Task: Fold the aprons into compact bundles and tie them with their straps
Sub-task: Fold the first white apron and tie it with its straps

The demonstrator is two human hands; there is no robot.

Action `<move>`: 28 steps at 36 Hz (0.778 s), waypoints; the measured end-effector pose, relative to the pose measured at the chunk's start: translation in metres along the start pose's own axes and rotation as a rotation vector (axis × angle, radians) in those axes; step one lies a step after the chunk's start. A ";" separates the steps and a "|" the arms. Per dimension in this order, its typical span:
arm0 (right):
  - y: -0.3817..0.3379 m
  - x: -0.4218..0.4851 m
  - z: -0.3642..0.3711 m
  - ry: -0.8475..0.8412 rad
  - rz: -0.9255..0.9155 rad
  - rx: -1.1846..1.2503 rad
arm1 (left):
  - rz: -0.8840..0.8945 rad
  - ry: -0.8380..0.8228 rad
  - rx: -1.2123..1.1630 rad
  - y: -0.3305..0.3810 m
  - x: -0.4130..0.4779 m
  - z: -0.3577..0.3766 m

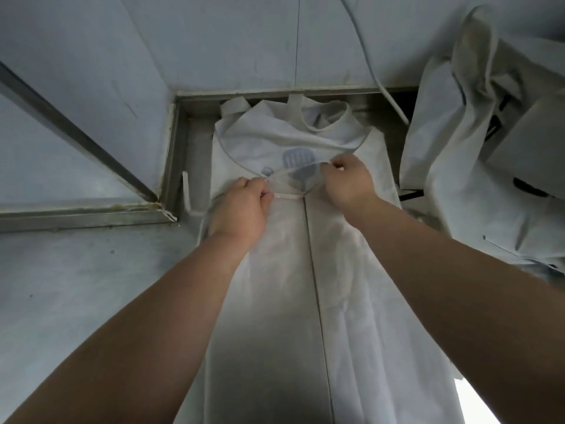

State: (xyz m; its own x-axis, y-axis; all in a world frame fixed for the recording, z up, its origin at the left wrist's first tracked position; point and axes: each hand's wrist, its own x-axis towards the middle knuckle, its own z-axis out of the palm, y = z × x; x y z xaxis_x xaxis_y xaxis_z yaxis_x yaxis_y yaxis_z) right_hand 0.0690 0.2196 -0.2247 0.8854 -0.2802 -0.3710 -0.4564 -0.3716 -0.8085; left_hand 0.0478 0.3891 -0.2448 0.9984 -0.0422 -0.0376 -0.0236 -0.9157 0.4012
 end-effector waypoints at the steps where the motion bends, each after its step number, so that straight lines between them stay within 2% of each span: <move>1: 0.002 0.000 -0.004 0.044 0.022 0.031 | -0.003 0.010 0.049 0.000 0.000 -0.001; 3: 0.007 0.001 -0.014 0.145 0.091 0.095 | -0.030 0.025 0.099 -0.001 -0.002 -0.002; 7: 0.016 -0.001 -0.038 0.294 0.271 0.456 | -0.111 0.051 0.118 -0.006 -0.005 -0.001; 11: 0.025 -0.007 -0.062 0.402 0.299 0.571 | -0.151 0.079 0.031 -0.010 -0.005 -0.001; 15: 0.018 -0.014 -0.066 0.659 0.323 0.962 | -0.130 0.122 -0.042 -0.012 -0.005 -0.003; 18: 0.021 -0.014 -0.061 0.718 0.241 0.780 | -0.112 0.161 -0.060 -0.011 -0.004 -0.003; 21: 0.029 -0.024 -0.052 0.620 0.039 0.402 | -0.116 0.203 -0.077 -0.011 0.000 -0.003; 23: 0.034 -0.030 -0.046 0.483 -0.099 0.082 | -0.110 0.214 -0.081 -0.011 0.001 -0.001; 25: 0.033 -0.035 -0.040 0.256 -0.246 -0.198 | -0.109 0.205 -0.074 -0.015 0.002 0.000; 28: 0.031 -0.034 -0.029 -0.074 -0.267 -0.525 | -0.085 0.164 -0.028 -0.026 -0.001 0.000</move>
State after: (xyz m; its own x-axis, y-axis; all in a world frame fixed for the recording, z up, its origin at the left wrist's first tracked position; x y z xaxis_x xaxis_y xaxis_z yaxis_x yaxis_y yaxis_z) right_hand 0.0220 0.1919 -0.2236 0.9707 -0.0609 -0.2323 -0.1829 -0.8143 -0.5509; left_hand 0.0475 0.4127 -0.2554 0.9918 0.1030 0.0759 0.0608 -0.9014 0.4286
